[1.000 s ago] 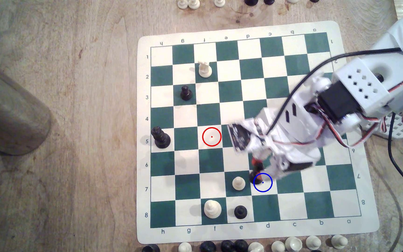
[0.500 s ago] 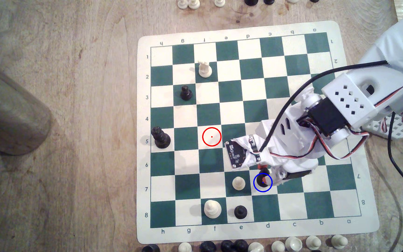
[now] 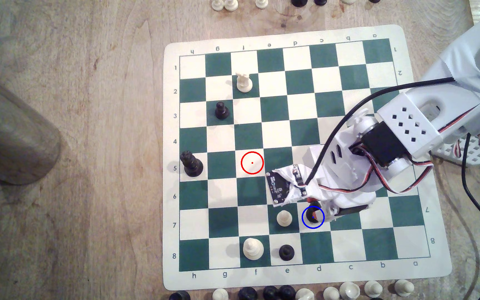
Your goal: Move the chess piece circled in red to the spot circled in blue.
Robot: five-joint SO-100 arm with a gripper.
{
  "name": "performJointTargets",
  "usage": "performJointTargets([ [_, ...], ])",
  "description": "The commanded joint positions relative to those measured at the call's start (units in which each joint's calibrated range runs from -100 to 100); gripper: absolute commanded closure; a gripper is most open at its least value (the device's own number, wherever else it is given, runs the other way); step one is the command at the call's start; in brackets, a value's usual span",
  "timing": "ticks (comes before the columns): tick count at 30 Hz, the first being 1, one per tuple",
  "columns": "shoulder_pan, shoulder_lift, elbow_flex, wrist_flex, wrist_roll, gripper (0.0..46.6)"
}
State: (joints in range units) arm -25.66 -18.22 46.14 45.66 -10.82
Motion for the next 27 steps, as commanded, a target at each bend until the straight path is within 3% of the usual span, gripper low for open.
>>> performJointTargets([
  [1,-0.34,0.31,-2.44,-0.61,0.24,46.2],
  [6,-0.50,0.74,-2.53,-0.78,0.15,46.0],
  [8,-0.50,0.82,-2.53,-0.78,0.24,40.4],
  [11,-0.50,0.74,-2.35,-0.04,0.10,28.6],
  [12,-0.50,0.65,-2.26,0.04,0.24,27.4],
  [19,-0.50,-1.98,-1.08,2.09,0.24,21.6],
  [27,0.60,-10.30,0.37,9.30,1.17,20.2],
])
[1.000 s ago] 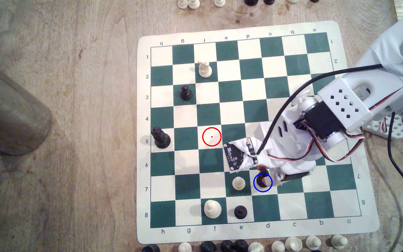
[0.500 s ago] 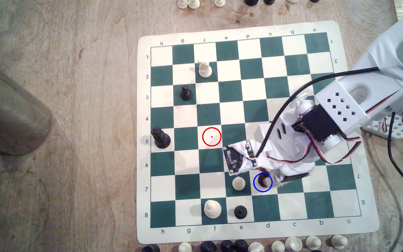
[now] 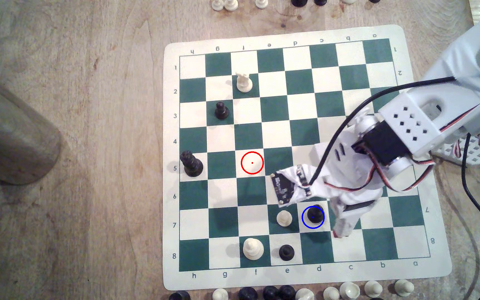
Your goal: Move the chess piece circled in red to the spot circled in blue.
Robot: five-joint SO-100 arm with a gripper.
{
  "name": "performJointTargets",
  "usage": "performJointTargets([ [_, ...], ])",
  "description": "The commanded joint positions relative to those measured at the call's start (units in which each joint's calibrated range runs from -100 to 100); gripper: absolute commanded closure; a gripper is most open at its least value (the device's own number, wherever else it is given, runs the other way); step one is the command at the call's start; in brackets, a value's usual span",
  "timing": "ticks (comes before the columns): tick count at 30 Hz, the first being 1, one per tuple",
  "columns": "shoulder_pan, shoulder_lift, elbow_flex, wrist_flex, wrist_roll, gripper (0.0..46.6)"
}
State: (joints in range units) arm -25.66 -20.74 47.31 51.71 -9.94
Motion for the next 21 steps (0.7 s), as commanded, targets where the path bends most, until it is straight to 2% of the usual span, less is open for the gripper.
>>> performJointTargets([
  [1,2.00,-10.25,-0.53,3.98,0.34,20.9],
  [5,7.09,-17.72,2.37,4.72,1.51,21.5],
  [10,14.44,-34.70,8.54,11.76,3.22,21.2],
  [13,16.00,-43.10,13.34,12.58,3.71,20.9],
  [16,18.27,-50.15,17.33,14.71,3.76,23.2],
  [21,21.87,-59.40,21.41,18.64,4.59,22.6],
])
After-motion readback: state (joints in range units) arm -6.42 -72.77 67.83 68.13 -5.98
